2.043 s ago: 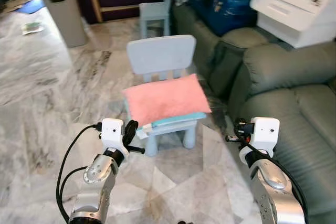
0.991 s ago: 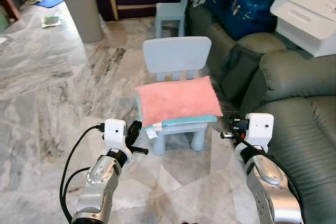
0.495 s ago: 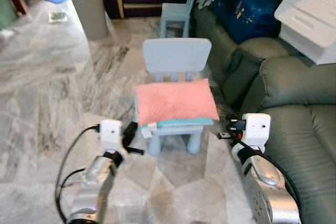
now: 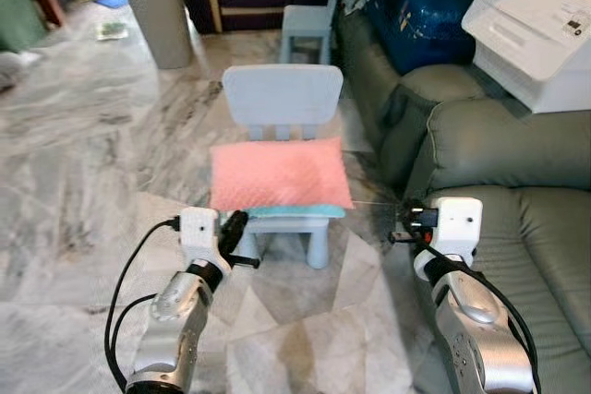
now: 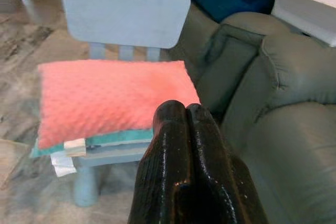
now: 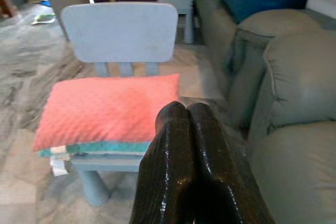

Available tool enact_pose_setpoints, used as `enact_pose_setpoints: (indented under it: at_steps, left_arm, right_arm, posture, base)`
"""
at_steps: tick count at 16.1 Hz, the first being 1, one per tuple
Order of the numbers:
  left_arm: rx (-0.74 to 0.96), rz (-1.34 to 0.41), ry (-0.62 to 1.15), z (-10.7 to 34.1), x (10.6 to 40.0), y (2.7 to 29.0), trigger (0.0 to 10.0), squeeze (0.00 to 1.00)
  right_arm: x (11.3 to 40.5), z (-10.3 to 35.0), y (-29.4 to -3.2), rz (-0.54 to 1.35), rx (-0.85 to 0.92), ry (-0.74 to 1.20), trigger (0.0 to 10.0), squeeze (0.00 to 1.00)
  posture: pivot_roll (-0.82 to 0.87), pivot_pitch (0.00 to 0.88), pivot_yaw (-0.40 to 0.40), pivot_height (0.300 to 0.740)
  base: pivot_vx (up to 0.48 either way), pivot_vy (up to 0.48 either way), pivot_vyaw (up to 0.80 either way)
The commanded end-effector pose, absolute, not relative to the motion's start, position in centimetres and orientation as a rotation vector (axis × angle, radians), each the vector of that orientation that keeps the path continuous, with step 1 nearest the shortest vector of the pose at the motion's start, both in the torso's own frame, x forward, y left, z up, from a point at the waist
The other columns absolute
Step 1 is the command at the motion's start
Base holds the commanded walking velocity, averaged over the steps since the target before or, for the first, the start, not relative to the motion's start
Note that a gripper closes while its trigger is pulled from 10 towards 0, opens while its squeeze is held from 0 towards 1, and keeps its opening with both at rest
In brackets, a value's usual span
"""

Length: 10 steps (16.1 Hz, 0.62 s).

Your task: Move the pillow to the sofa

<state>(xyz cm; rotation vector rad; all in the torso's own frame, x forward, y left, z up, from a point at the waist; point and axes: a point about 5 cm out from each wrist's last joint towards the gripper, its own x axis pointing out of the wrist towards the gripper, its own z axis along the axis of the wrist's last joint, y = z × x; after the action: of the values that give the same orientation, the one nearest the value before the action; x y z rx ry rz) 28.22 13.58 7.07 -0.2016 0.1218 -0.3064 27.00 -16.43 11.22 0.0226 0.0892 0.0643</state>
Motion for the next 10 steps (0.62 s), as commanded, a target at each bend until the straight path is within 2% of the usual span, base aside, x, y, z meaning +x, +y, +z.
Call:
enact_pose_setpoints:
  at_steps: [1, 10]
  left_arm:
    - [-0.204, -0.278, 0.127, 7.00, 28.25, 14.17, 10.0, 0.00]
    - [-0.216, -0.268, 0.135, 6.77, 28.10, 14.41, 10.0, 0.00]
  right_arm:
    - [27.00, 11.73, -16.16, 0.079, 0.025, 0.069, 10.0, 0.00]
    - [26.99, 11.76, -15.76, 0.102, 0.023, 0.066, 10.0, 0.00]
  posture:
    - [-0.12, 0.114, 0.004, 0.740]
    - [-0.12, 0.118, 0.004, 0.740]
  base:
    - [0.000, 0.000, 0.00]
    - [0.000, 0.000, 0.00]
